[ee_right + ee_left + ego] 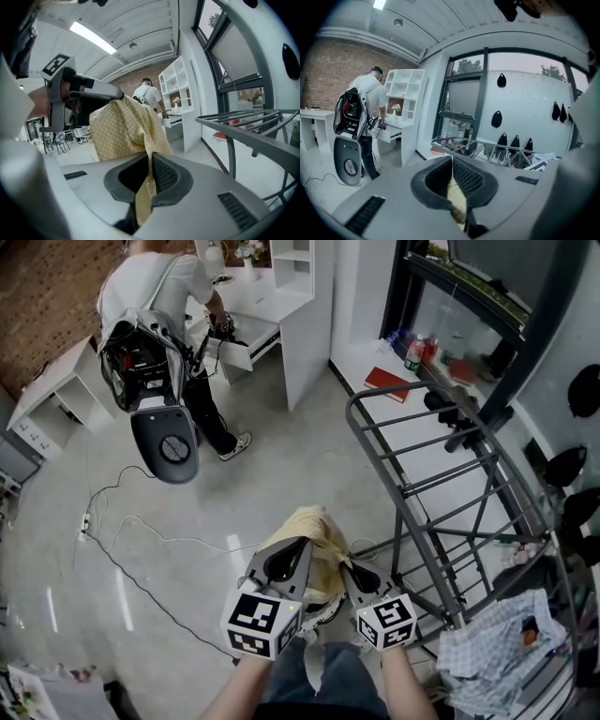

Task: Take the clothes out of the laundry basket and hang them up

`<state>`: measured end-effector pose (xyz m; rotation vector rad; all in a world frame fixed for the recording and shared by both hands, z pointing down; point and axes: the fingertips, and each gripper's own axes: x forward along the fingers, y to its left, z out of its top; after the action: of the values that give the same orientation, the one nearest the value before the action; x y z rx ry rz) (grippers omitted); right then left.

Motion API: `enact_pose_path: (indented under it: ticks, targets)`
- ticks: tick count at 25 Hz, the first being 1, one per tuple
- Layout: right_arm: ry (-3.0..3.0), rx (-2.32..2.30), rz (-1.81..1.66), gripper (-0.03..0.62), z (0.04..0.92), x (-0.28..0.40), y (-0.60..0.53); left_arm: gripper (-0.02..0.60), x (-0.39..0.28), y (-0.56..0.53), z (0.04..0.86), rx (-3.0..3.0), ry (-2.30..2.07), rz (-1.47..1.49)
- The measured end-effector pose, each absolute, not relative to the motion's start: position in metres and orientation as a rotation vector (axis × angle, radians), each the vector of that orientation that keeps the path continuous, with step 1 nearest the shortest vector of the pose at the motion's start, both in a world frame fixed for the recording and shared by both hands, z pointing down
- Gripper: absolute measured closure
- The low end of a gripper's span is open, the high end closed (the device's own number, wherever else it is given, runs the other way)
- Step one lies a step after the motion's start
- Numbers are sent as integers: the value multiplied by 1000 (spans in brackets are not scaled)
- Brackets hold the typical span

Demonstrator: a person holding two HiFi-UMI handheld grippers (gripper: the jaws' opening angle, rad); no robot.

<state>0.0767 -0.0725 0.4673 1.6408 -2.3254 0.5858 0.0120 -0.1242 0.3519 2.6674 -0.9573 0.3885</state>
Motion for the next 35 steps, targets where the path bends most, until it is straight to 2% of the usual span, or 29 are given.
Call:
enact_pose_path:
  ticks: [10,19,26,35]
  targets:
    - [-2319,1906,476,580,384,106,-61,557,12,-124,337,2713,-919,361]
    - [-2270,2171,280,580,290,135,-42,557,39,-115,303,2817,-784,305]
    - [-2184,2347,138,580,230,159,-22,557,79,-100,259,2960,-615,239]
    - [-1898,2509,31,580,201,230,28,557,168,-68,228,3073,-323,158]
